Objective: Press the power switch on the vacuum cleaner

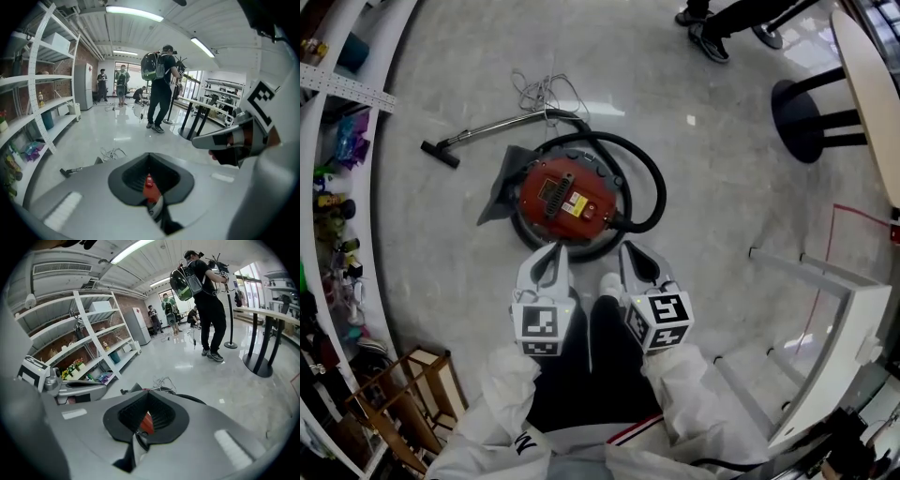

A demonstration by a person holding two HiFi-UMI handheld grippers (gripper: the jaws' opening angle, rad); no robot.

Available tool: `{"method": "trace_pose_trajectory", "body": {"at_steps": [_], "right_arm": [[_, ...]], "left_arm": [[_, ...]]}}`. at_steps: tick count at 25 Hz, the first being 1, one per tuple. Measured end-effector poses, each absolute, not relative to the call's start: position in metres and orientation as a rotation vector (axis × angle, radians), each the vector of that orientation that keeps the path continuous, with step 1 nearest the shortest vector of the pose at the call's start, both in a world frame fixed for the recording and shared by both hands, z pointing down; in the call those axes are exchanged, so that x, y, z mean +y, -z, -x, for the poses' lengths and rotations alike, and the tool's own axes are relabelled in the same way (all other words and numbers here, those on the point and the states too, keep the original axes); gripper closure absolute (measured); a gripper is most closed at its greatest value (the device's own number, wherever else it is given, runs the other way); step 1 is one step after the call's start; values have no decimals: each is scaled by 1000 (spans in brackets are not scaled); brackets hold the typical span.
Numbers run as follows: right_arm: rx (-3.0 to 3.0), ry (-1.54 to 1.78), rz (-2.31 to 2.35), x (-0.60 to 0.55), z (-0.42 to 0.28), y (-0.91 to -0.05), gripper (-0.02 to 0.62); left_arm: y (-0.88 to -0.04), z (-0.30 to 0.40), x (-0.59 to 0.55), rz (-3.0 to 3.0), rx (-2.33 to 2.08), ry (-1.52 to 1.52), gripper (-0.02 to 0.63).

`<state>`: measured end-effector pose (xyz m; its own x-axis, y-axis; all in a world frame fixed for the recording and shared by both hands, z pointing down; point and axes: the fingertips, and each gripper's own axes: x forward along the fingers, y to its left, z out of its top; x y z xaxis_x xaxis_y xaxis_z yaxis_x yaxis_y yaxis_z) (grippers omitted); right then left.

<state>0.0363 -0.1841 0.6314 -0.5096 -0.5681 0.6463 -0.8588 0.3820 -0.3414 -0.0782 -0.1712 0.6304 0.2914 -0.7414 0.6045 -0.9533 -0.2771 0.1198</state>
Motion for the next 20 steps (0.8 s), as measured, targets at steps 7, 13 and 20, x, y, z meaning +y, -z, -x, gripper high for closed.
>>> {"method": "trace_pose_trajectory", "body": {"at_steps": [7, 13, 20], "right_arm": [[-2187, -966, -1242, -188, -35, -663, 595], [-2164, -992, -1237, -193, -31, -689, 595], [-2146, -1010, -1236, -199, -24, -709, 595]], "left_arm": [[-665, 69, -176, -2082, -1469, -617, 606], [-690, 61, -181, -2071, -1435, -617, 606], [-710, 65, -192, -2061, -1425, -620, 606]]}}
